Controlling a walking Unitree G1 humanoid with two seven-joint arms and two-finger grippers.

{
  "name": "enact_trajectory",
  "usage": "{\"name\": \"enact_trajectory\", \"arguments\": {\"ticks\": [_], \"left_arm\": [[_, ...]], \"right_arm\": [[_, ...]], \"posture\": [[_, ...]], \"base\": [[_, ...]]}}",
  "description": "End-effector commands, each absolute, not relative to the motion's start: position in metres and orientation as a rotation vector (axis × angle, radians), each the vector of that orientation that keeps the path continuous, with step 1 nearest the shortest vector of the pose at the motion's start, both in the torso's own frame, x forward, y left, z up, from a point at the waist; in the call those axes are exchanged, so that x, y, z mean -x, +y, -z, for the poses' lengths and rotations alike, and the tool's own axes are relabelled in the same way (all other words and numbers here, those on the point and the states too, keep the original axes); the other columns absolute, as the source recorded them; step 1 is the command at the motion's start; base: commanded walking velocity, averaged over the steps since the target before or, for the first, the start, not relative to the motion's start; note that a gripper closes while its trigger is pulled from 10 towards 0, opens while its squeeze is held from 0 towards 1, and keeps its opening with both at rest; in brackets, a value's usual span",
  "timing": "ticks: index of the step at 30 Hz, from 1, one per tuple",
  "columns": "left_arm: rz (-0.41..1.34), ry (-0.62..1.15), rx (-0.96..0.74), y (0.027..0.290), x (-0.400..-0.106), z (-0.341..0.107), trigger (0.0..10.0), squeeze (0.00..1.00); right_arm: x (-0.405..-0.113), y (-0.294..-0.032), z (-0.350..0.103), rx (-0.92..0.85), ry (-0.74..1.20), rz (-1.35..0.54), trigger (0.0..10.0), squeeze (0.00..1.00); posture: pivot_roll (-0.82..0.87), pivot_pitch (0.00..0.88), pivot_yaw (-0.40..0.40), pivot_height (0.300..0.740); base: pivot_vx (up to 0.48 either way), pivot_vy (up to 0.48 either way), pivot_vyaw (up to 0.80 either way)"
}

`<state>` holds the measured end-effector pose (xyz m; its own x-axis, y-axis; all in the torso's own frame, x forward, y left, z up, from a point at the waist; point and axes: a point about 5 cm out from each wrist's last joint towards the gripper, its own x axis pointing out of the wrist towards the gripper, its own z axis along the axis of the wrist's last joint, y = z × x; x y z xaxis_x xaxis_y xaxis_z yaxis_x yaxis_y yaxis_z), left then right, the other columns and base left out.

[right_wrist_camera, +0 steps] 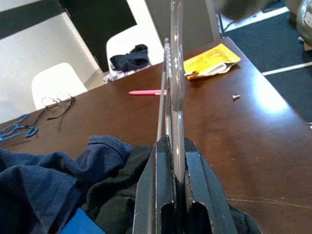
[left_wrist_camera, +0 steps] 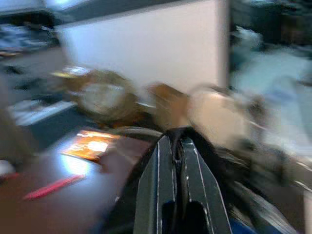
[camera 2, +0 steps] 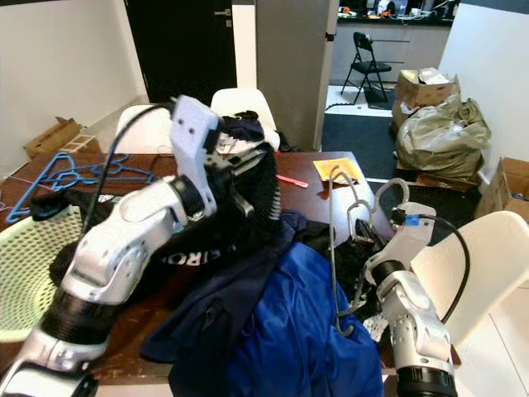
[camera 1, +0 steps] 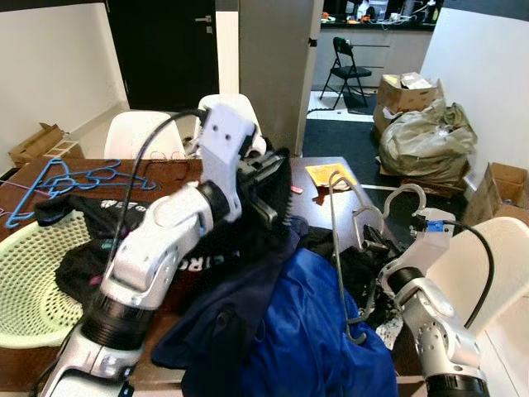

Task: Hang hanger

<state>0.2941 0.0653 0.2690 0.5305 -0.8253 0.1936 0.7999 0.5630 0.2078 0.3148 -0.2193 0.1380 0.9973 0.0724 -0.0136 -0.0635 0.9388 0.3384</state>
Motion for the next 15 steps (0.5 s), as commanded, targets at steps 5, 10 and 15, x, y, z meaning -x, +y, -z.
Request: {"name": "enact_trajectory", "arguments": {"ticks": [5,10,15], "left_arm": [[1.311,-0.116,-0.027,0.066,-0.256,-0.249,0.0,0.0],[1.482,-0.024,0.005,0.07,-0.235,-0.24,0.0,0.0],[1.545,0.071,0.003,0.078,-0.226,-0.23,0.0,0.0]], "right_arm": [[-0.313,-0.217,-0.128,-0.357,0.08,-0.07,10.0,0.0],[-0.313,-0.217,-0.127,-0.359,0.085,-0.072,10.0,0.0],[-0.313,-0.218,-0.127,-0.359,0.088,-0.073,10.0,0.0]], "posture": [[0.02,0.0,-0.02,0.74],[0.01,0.0,-0.02,0.74],[0.01,0.0,-0.02,0.74]], "base": [[0.0,0.0,0.0],[0.0,0.0,0.0],[0.0,0.0,0.0]]}}
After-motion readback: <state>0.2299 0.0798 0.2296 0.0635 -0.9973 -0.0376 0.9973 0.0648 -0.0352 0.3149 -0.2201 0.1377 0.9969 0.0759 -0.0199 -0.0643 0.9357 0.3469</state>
